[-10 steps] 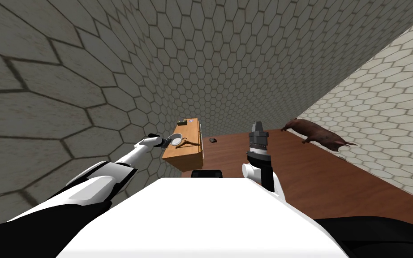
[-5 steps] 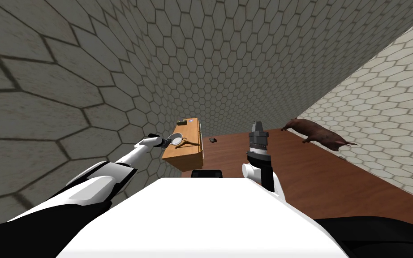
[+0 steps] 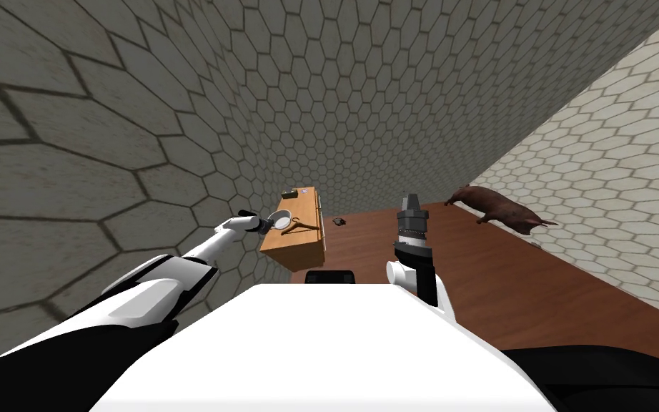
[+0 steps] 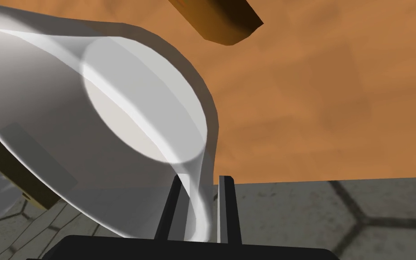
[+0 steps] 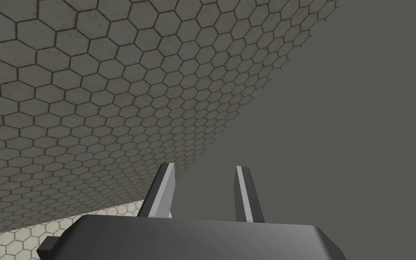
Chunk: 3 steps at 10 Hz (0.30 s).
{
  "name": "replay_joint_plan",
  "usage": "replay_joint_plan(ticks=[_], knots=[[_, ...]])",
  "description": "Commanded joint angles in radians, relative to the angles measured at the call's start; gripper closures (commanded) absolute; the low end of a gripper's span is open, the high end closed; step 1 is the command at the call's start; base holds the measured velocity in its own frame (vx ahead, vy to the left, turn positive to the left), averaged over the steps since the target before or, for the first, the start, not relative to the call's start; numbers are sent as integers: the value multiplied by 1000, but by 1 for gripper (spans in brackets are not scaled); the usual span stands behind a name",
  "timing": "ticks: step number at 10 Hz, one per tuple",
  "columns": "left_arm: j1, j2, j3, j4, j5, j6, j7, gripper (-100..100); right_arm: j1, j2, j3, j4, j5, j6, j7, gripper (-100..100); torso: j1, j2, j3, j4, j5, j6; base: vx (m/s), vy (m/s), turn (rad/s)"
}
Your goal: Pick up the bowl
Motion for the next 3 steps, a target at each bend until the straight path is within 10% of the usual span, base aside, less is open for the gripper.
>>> replay_joint_plan(ticks=[1,2,3], knots=[[-7,8,-11,-14,-6,10,30,100,0,0,0,0,0,0,0,0,0,0,0,0,0,0,-71,28,-29],[-6,5,-7,-3,-1,6,14,100,0,0,0,0,0,0,0,0,-1,-1,0,0,0,0,-26,10,-4],[-7,5,-7,-3,-1,7,16,0,0,0,0,0,0,0,0,0,-2,-3,-1,0,-1,0,-6,2,3]])
